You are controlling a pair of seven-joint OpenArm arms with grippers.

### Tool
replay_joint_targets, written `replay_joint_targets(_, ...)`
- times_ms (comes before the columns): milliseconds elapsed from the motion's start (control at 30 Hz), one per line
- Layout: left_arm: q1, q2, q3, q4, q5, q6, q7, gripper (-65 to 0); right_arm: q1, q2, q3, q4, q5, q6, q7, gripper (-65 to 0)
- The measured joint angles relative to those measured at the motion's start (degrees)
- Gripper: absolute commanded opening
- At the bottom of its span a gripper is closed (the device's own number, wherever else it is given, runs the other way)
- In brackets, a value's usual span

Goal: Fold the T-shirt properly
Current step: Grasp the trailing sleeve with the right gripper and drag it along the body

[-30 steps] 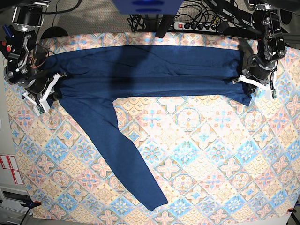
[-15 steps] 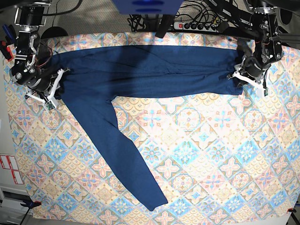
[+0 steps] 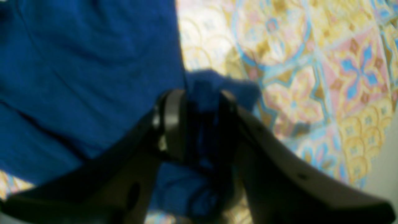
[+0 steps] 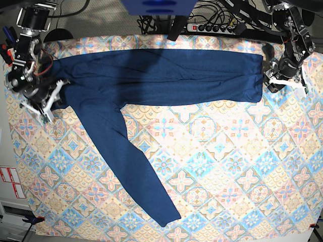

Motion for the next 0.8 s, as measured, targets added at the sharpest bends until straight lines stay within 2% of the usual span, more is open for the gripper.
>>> replay_joint_targets(100, -1.2, 0.9, -1.0, 0.0, -0.4, 0.0, -0.2, -37.3, 4.7, -1.9, -0.6, 0.1, 0.5, 0.0, 1.0, -47.7)
replay_joint_targets(200, -1.5, 2.7, -3.5, 0.3, -5.4, -0.1, -0.4, -37.3, 8.6, -2.6, -4.7, -1.9, 0.0, -0.2, 1.0, -47.7)
replay_joint_targets(400, -1.1, 2.6, -4.2, 2.8, -13.7, 0.0, -0.1, -37.3, 20.0, -3.2, -14.0, -19.2, 0.3, 0.2, 2.0, -47.7)
replay_joint_targets(500, -1.3, 2.4, -4.1, 3.0, -15.1, 0.0, -0.3, -37.3, 25.2, -2.8, -17.9, -29.2, 0.1, -0.2, 8.4, -47.7)
replay_joint_targets(600, -0.7, 2.5, -4.1, 3.0, -15.2, 0.0, -0.2, -37.3, 29.4, -3.0, -21.2, -39.1, -0.2, -0.2, 12.2, -47.6)
replay_joint_targets(800, -0.7, 2.6, -4.2, 3.0, -15.2, 0.0, -0.1, -37.3, 34.9, -3.0, -24.4, -55.0, -0.3, -0.2, 21.5, -47.6)
